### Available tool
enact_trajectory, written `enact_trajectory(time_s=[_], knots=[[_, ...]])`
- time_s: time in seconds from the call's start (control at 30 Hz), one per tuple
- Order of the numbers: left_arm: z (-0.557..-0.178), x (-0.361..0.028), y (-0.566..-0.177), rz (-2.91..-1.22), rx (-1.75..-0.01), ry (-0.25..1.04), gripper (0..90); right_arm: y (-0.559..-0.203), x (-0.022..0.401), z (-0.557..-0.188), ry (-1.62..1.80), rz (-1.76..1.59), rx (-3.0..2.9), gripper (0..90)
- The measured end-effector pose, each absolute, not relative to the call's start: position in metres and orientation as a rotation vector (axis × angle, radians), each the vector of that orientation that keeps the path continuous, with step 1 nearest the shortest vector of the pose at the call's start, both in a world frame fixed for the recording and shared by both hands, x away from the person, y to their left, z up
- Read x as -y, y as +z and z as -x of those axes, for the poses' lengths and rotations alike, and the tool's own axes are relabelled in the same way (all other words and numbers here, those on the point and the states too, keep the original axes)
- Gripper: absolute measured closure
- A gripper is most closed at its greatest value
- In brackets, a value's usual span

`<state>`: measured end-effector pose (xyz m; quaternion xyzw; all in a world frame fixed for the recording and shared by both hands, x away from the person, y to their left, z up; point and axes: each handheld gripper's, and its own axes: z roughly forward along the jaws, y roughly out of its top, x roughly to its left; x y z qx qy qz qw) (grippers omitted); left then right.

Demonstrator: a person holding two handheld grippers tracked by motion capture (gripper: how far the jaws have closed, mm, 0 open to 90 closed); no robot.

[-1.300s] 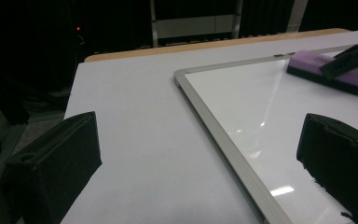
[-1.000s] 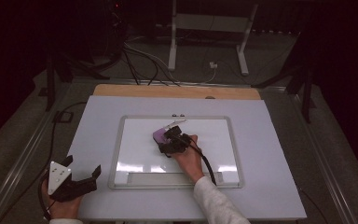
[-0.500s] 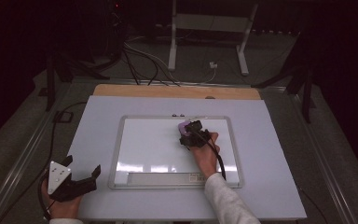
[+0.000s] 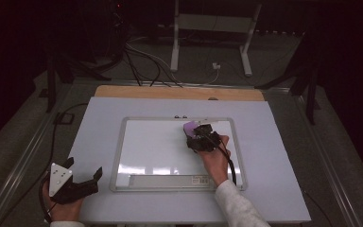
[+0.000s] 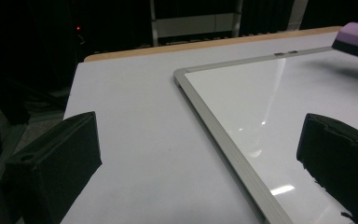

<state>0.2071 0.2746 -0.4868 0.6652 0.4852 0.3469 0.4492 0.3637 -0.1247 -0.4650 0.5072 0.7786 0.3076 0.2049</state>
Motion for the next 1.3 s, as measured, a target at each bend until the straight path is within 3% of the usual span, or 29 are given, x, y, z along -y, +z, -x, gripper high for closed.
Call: enact_trajectory(time_s=[1.3], knots=[[-0.207,-0.271,-0.487,-1.650,-1.195,0.857,0.4,-0.475,0.190,-0.312,0.903,-1.491,-2.172,40.9]])
